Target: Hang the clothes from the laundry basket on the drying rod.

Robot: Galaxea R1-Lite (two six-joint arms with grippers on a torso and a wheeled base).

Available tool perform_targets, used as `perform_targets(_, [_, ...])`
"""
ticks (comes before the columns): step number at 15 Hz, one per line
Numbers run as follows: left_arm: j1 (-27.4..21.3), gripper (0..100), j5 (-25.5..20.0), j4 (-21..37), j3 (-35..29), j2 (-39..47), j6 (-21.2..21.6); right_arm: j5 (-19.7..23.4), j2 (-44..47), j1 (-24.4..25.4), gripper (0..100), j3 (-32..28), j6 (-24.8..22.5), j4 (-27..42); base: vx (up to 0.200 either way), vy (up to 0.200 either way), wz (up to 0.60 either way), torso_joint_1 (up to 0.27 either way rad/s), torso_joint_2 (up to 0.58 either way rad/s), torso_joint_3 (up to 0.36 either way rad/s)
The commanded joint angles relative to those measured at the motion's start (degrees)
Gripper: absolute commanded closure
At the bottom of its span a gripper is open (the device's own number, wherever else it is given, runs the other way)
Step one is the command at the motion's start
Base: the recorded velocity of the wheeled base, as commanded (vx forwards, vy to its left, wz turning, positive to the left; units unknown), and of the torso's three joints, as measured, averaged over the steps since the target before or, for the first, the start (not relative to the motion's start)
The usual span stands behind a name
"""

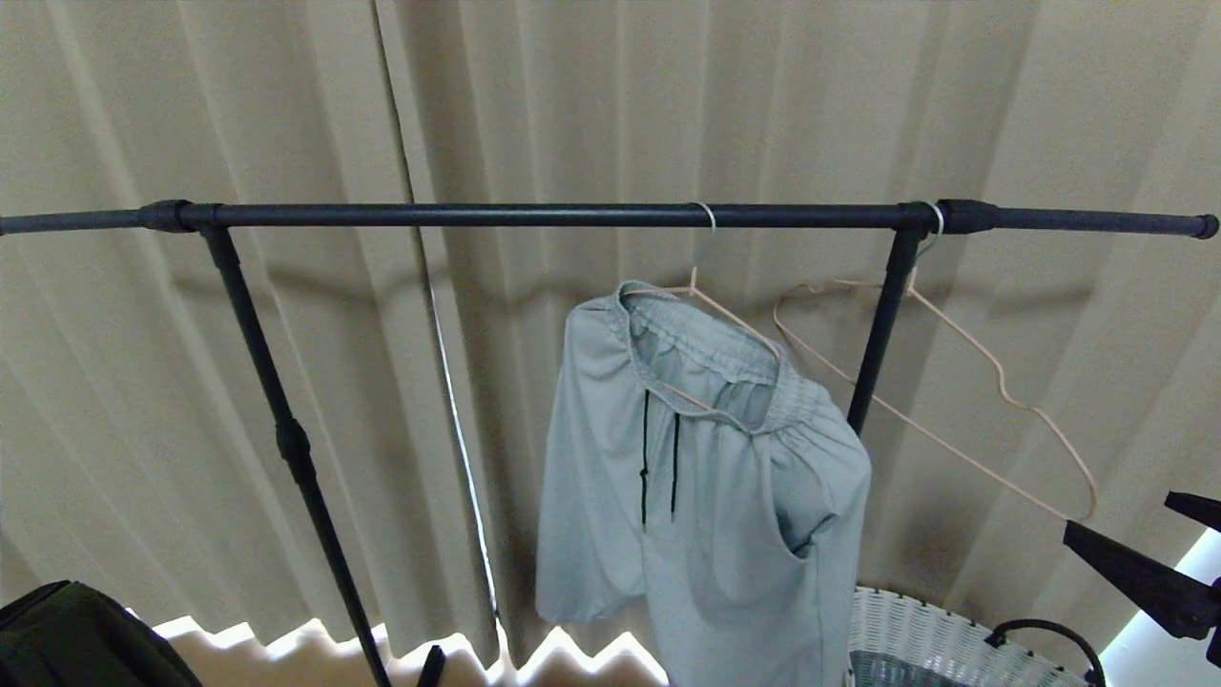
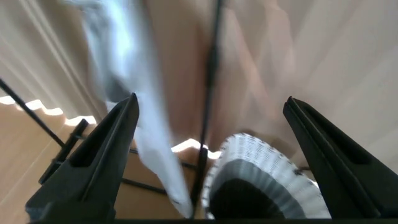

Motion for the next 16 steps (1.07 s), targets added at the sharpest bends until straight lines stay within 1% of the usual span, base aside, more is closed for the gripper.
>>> perform_targets(1, [-0.1, 100, -0.1, 0.0, 0.1, -0.2, 0.0, 0.0, 0.0, 0.0, 0, 0.0, 0.0, 0.0, 0.0, 0.0, 0.0, 0.0, 0.0, 0.0])
perform_targets(7, [0.1, 100, 0.0, 0.2, 0.9, 0.9, -0.1, 0.1, -0.2, 0.0, 0, -0.8, 0.0, 0.1, 0.0, 0.0, 0.0, 0.0, 0.0, 0.0])
perform_targets(9, [0.2, 100, 0.1, 0.2, 1.0, 3.1, -0.2, -0.1, 1.9, 0.0, 0, -5.3, -0.3, 2.1, 0.0, 0.0, 0.0, 0.0, 0.0, 0.0])
perform_targets(12, [0.2, 100, 0.1, 0.0, 1.6, 3.8, -0.2, 0.0, 6.9, -0.1, 0, -15.7, -6.9, 12.1, 0.0, 0.0, 0.0, 0.0, 0.0, 0.0])
perform_targets(13, [0.3, 100, 0.1, 0.0, 1.6, 3.8, -0.2, 0.0, 8.4, -0.1, 0, -18.8, -8.1, 14.2, 0.0, 0.0, 0.0, 0.0, 0.0, 0.0])
perform_targets(14, [0.2, 100, 0.1, 0.0, 1.6, 3.7, -0.2, 0.0, 12.4, 0.1, 0, -25.0, -9.2, 19.2, 0.0, 0.0, 0.0, 0.0, 0.0, 0.0])
perform_targets(16, [0.1, 100, 0.0, 0.0, 2.2, 3.8, -0.1, 0.0, 18.8, 0.8, 0, -31.4, -10.1, 25.0, 0.0, 0.0, 0.0, 0.0, 0.0, 0.0])
